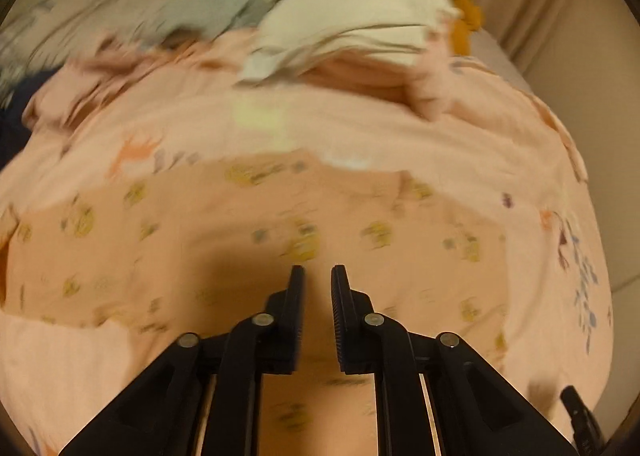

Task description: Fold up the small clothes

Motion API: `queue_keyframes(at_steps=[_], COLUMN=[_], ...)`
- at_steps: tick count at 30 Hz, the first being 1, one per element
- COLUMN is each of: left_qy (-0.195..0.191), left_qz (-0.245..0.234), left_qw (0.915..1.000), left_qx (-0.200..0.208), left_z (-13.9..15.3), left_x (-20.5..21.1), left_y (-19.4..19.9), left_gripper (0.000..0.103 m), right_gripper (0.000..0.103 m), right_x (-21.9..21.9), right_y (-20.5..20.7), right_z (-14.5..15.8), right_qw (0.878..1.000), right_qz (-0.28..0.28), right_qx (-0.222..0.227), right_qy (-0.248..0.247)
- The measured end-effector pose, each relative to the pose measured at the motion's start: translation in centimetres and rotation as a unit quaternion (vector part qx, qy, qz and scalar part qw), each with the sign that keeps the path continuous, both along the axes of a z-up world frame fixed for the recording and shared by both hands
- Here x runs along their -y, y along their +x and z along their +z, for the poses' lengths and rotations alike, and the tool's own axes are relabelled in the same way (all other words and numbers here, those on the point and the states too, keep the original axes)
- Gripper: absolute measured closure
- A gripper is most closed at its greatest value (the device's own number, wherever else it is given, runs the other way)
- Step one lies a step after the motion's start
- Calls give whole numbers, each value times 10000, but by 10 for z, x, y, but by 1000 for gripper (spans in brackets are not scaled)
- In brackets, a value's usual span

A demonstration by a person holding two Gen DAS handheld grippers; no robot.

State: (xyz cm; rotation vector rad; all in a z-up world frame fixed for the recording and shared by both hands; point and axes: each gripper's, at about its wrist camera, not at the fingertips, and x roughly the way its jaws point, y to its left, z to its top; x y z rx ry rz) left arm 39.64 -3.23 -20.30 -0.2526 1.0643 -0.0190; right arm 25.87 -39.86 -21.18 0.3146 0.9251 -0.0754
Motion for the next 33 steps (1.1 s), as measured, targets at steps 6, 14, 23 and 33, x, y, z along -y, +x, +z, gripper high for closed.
queue_keyframes(at_steps=[6, 14, 23, 33], left_qy=[366, -807, -658, 1052], left_qz=[1146, 2106, 1994, 2404], left_qw=[9926, 9742, 9777, 9633], left_qx=[143, -6, 24, -559], left_z=[8, 0, -18, -52], left_x=[-122, -283, -304, -295], left_y=[-28, -74, -81, -51], left_gripper=[59, 50, 50, 64], right_gripper=[88, 79, 75, 74], right_x=[-8, -54, -90, -95], right_y=[-1, 12, 19, 21], right_z=[-3, -13, -18, -17], right_qw=[9994, 9965, 9934, 9933], right_qz=[169, 540, 888, 917], right_qx=[-105, -397, -609, -658], right_qy=[289, 502, 400, 231])
